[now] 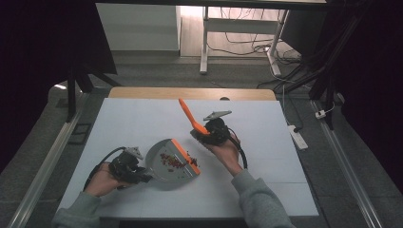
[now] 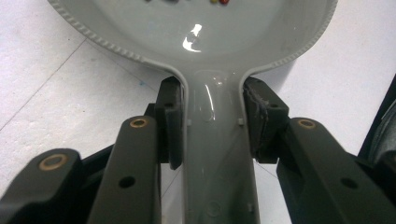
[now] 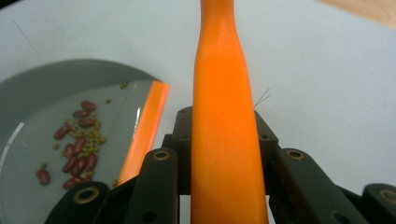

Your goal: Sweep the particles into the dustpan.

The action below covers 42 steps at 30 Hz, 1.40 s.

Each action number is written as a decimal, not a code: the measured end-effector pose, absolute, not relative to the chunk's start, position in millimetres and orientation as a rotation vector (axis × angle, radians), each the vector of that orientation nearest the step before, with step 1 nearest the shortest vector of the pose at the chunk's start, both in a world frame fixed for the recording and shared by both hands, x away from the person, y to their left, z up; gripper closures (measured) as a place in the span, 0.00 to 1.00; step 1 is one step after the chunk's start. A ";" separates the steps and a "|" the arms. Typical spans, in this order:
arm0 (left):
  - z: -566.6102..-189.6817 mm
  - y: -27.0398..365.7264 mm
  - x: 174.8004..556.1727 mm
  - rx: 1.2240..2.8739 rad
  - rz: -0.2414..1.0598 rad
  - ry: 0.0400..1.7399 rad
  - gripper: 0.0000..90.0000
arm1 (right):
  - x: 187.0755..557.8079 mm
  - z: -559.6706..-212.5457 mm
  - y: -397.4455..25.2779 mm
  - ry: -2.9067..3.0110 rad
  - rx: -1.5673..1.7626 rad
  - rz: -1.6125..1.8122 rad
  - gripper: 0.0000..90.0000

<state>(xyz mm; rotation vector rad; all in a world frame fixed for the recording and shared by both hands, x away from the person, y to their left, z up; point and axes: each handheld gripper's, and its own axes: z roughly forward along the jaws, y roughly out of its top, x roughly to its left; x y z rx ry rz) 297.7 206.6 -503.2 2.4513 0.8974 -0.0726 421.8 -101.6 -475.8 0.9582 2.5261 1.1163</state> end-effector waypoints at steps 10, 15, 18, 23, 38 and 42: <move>-503.8 206.5 297.2 2.452 -0.076 0.899 0.68 | 419.5 -492.8 -91.4 2.572 0.962 1.071 0.79; -504.6 206.8 296.7 2.447 -0.079 0.904 0.68 | 414.8 -501.6 -83.8 2.594 0.944 1.062 0.79; -504.9 206.5 296.6 2.447 -0.080 0.905 0.68 | 410.7 -502.5 -77.7 2.606 0.935 1.074 0.79; -504.7 206.5 296.4 2.446 -0.079 0.905 0.69 | 404.4 -503.2 -68.8 2.615 0.920 1.075 0.79; -504.9 206.9 296.7 2.443 -0.085 0.904 0.68 | 392.7 -505.9 -62.5 2.603 0.950 1.133 0.79; -505.5 206.5 296.8 2.447 -0.086 0.908 0.69 | 392.1 -505.6 -61.2 2.600 0.955 1.149 0.79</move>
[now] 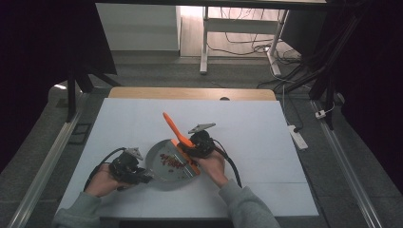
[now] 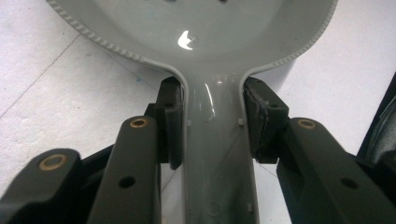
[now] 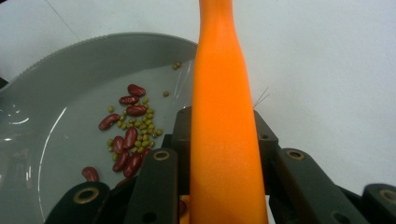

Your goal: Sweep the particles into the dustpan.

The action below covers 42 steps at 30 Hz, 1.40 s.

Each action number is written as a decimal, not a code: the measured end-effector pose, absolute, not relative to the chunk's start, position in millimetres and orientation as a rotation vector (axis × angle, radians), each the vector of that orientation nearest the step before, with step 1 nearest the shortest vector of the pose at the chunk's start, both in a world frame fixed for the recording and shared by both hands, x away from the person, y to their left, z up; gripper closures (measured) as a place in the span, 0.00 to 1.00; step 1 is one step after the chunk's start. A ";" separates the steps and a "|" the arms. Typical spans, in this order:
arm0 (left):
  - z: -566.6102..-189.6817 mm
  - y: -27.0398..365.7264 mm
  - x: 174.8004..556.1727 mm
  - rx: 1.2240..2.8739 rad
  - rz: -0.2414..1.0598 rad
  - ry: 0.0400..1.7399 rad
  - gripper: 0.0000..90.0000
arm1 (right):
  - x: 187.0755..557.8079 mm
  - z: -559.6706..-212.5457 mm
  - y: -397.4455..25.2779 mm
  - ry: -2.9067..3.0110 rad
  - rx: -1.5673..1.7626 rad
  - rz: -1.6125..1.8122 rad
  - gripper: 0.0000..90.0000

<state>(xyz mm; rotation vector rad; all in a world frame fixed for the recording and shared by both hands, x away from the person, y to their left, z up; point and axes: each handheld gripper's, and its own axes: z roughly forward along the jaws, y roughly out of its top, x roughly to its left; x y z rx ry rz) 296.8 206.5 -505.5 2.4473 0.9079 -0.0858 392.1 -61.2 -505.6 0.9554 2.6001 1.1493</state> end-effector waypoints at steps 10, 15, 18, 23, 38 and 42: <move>-505.0 206.8 296.4 2.437 -0.083 0.909 0.69 | 383.4 -502.2 -45.5 2.625 0.915 1.208 0.79; -505.6 206.9 296.8 2.440 -0.084 0.907 0.69 | 375.9 -502.2 -27.1 2.673 0.857 1.247 0.79; -505.3 207.4 296.8 2.441 -0.085 0.905 0.69 | 372.3 -497.2 -22.6 2.659 0.817 1.279 0.79; -505.2 207.6 296.3 2.436 -0.083 0.908 0.68 | 375.4 -482.4 -33.1 2.582 0.826 1.305 0.79; -505.9 207.9 295.0 2.431 -0.086 0.914 0.69 | 391.0 -483.7 -74.9 2.512 0.920 1.155 0.79; -505.9 207.2 293.0 2.432 -0.082 0.915 0.69 | 392.5 -490.3 -90.4 2.492 0.974 1.081 0.79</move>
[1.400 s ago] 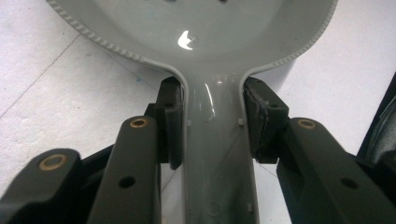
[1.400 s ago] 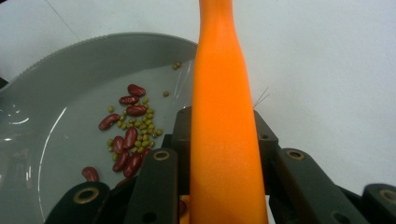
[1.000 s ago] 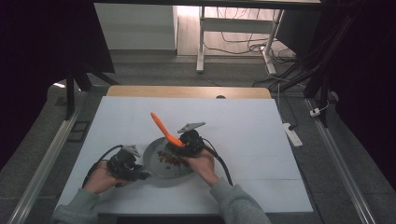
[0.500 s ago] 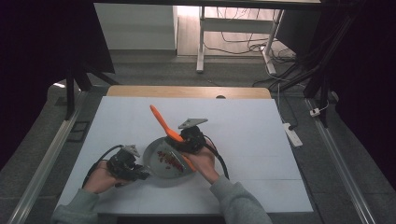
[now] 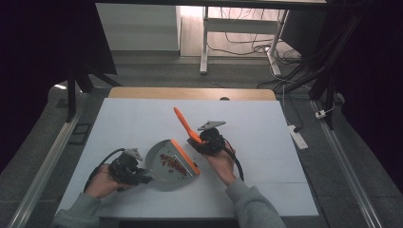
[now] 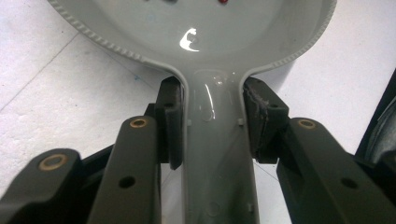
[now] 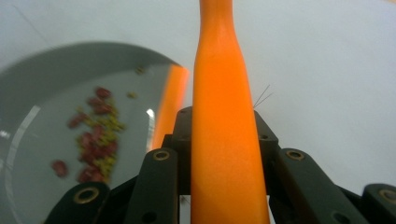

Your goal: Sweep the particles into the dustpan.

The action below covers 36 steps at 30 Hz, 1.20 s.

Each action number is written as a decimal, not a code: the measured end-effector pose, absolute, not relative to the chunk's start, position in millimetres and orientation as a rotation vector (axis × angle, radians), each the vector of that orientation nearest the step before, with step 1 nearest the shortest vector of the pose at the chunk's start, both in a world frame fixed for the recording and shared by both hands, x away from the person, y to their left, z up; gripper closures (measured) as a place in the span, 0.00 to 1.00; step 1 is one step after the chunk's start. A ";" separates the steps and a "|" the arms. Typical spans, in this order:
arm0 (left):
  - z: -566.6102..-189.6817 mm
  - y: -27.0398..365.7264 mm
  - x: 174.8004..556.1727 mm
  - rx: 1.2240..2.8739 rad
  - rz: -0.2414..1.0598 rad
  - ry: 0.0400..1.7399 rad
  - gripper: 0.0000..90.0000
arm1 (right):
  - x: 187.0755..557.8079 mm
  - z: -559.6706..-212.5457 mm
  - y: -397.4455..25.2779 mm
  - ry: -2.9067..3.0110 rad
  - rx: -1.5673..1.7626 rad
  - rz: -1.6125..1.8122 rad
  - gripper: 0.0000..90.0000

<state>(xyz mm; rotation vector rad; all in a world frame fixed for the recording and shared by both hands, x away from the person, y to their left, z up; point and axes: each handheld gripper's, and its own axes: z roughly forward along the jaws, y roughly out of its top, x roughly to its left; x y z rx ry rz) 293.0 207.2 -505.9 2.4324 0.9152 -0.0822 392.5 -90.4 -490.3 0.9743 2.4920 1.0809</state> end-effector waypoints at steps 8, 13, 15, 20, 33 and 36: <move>-503.6 207.4 288.8 2.426 -0.078 0.914 0.68 | 384.0 -502.0 -99.9 2.517 1.003 1.039 0.79; -503.0 207.2 287.8 2.427 -0.074 0.912 0.69 | 379.1 -503.1 -94.8 2.519 0.994 1.044 0.79; -503.3 207.0 287.8 2.428 -0.075 0.913 0.68 | 376.3 -503.6 -91.3 2.519 0.974 1.040 0.79; -503.6 206.7 288.0 2.427 -0.075 0.916 0.68 | 369.4 -504.7 -82.0 2.524 0.951 1.048 0.79; -504.3 206.8 288.2 2.423 -0.076 0.924 0.68 | 357.7 -504.5 -65.0 2.559 0.918 1.109 0.79; -504.6 206.3 288.6 2.425 -0.078 0.923 0.68 | 355.9 -500.3 -59.7 2.609 0.948 1.235 0.79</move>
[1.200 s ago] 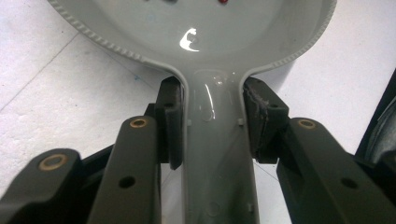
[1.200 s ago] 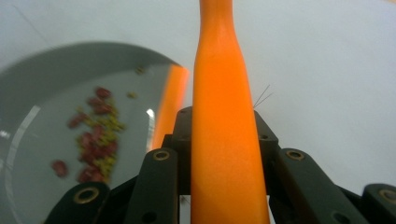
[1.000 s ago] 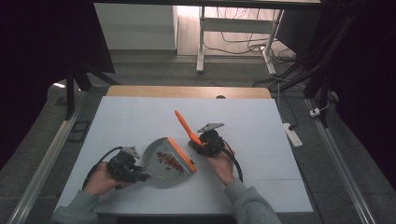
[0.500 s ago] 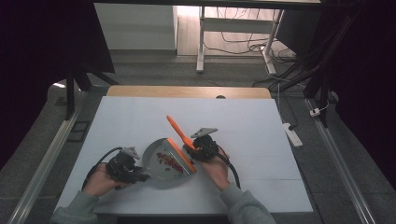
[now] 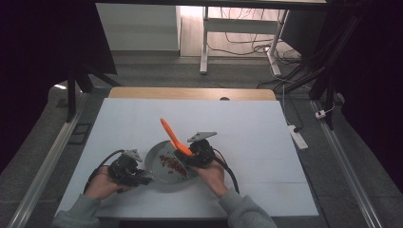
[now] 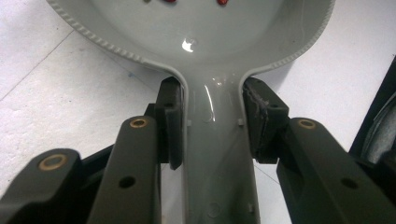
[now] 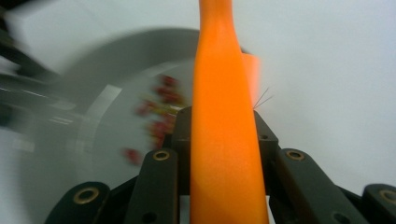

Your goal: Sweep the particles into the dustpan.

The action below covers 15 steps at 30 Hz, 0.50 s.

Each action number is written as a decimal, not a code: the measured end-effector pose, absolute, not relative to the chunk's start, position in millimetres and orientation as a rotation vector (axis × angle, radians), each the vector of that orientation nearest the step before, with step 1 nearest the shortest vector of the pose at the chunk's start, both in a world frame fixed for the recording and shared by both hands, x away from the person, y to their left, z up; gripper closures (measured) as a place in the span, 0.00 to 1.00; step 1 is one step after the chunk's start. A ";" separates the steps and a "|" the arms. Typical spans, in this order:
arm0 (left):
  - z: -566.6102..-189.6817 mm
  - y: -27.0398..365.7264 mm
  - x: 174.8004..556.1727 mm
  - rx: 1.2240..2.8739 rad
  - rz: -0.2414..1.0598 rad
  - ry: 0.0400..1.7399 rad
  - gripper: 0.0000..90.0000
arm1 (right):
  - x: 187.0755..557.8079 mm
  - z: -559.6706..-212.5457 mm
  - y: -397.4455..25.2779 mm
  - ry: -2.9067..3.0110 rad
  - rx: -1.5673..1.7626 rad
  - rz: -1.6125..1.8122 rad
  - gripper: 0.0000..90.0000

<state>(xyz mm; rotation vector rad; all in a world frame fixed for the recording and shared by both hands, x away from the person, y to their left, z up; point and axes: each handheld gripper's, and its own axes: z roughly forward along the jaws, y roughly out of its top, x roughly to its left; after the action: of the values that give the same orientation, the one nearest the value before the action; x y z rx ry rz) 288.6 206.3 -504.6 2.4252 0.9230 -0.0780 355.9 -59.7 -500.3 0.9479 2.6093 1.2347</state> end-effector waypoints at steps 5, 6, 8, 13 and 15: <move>-505.0 206.9 288.6 2.423 -0.080 0.923 0.68 | 348.6 -488.6 -39.2 2.657 0.819 1.268 0.79; -505.2 207.1 288.7 2.425 -0.082 0.921 0.68 | 348.9 -484.0 -38.5 2.644 0.805 1.277 0.79; -505.9 207.3 288.6 2.422 -0.084 0.923 0.68 | 352.2 -474.3 -43.0 2.601 0.802 1.291 0.79; -505.5 207.8 287.9 2.422 -0.083 0.919 0.68 | 366.1 -469.3 -66.4 2.549 0.862 1.220 0.79; -504.9 207.8 287.2 2.418 -0.080 0.921 0.68 | 371.1 -473.8 -78.2 2.540 0.908 1.166 0.79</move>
<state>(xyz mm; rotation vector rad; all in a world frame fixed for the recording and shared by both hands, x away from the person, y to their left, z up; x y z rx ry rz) 287.2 207.8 -504.9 2.4179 0.9207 -0.0800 371.1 -78.2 -473.8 0.9078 2.5400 1.1658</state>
